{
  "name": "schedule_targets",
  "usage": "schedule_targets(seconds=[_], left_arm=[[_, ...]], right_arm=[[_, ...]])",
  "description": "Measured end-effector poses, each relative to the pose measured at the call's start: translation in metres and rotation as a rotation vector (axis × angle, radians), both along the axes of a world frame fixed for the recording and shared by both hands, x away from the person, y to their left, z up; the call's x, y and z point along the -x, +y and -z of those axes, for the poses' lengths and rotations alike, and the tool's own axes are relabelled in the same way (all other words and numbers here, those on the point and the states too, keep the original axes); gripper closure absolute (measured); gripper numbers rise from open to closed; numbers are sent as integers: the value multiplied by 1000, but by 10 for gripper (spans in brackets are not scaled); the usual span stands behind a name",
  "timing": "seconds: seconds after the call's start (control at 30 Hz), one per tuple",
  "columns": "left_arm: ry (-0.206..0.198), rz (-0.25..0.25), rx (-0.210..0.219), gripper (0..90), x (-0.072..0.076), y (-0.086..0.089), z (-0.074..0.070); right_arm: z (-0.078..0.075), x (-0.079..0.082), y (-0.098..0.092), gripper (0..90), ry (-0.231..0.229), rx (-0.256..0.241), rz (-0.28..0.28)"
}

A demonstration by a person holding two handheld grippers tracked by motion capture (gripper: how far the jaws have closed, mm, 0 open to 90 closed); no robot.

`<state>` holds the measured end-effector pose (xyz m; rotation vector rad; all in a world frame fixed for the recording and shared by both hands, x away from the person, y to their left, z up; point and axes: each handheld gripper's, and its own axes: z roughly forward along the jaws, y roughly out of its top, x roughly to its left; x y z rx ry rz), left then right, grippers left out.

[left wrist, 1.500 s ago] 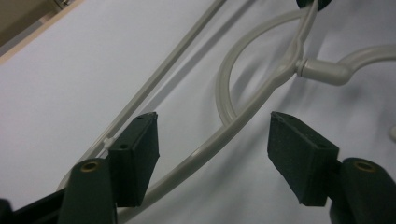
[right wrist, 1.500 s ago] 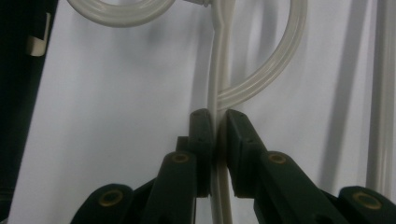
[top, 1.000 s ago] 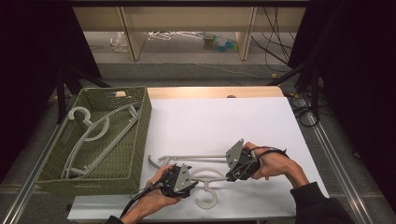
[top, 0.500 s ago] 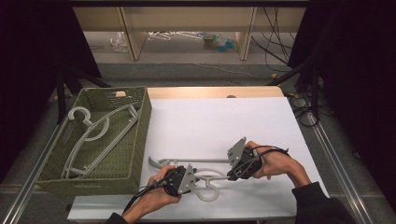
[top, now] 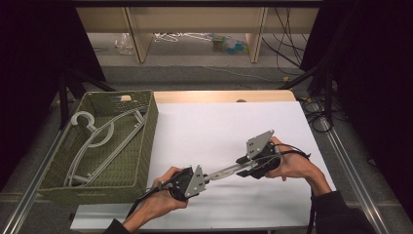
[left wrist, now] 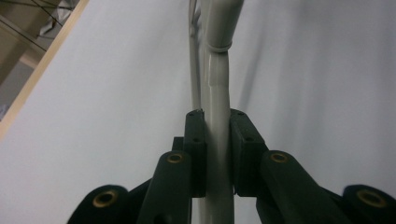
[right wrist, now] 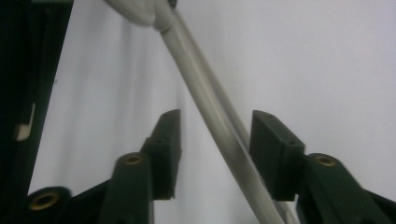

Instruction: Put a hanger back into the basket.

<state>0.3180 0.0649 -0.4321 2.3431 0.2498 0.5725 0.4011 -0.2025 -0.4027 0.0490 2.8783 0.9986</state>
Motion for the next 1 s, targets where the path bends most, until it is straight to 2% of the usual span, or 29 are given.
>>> schedule_targets(seconds=[0.03, 0.1, 0.13, 0.2, 0.23, 0.33, 0.47, 0.53, 0.57, 0.6, 0.63, 0.7, 0.73, 0.77, 0.8, 0.83, 0.87, 0.93, 0.97, 1.0], left_arm=[[52, -26, 24, 787, -1, 2, -1], [58, -30, 32, 787, -2, 4, -3], [97, -49, 57, 788, -4, 7, -5], [108, -54, 60, 787, -6, 9, -6], [131, -60, 78, 788, -7, 10, -7], [167, -79, 114, 788, -9, 14, -10], [176, -100, 149, 788, -12, 22, -14], [180, -116, 151, 788, -13, 25, -15], [187, -143, 163, 789, -14, 30, -17], [187, -143, 163, 789, -14, 30, -17], [198, -152, 180, 789, -15, 33, -19], [204, -165, 203, 788, -16, 37, -21], [203, -163, 215, 788, -17, 39, -22], [205, -170, 226, 789, -18, 42, -25], [205, -170, 226, 789, -18, 42, -25], [203, -175, 236, 789, -19, 44, -28], [203, -175, 236, 788, -19, 44, -28], [204, -177, 252, 788, -20, 47, -31], [205, -184, 264, 788, -20, 49, -32], [213, -179, 271, 788, -21, 50, -33]], right_arm=[[-2, -2, -1, 506, -20, -25, 24], [-2, -3, -1, 488, -32, -30, 34], [-4, -4, -3, 465, -32, -59, 64], [-5, -5, -4, 462, -38, -71, 68], [-7, -4, -4, 447, -53, -81, 80], [-8, -3, -4, 431, -62, -87, 101], [-14, 4, -6, 365, -85, -129, 145], [-16, 7, -7, 338, -85, -166, 174], [-17, 9, -8, 325, -82, -176, 190], [-16, 11, -8, 320, -86, -181, 204], [-16, 11, -8, 320, -86, -181, 204], [-13, 17, -11, 307, -98, -206, 252], [-12, 20, -13, 298, -102, -228, 272], [-10, 26, -19, 274, -84, -294, 300], [-10, 26, -19, 274, -84, -294, 300], [-10, 29, -25, 274, -84, -361, 338], [-10, 29, -25, 274, -84, -361, 338], [-10, 31, -29, 267, -79, -402, 374], [-8, 34, -31, 263, -103, -404, 403], [-7, 35, -31, 263, -107, -416, 414]])
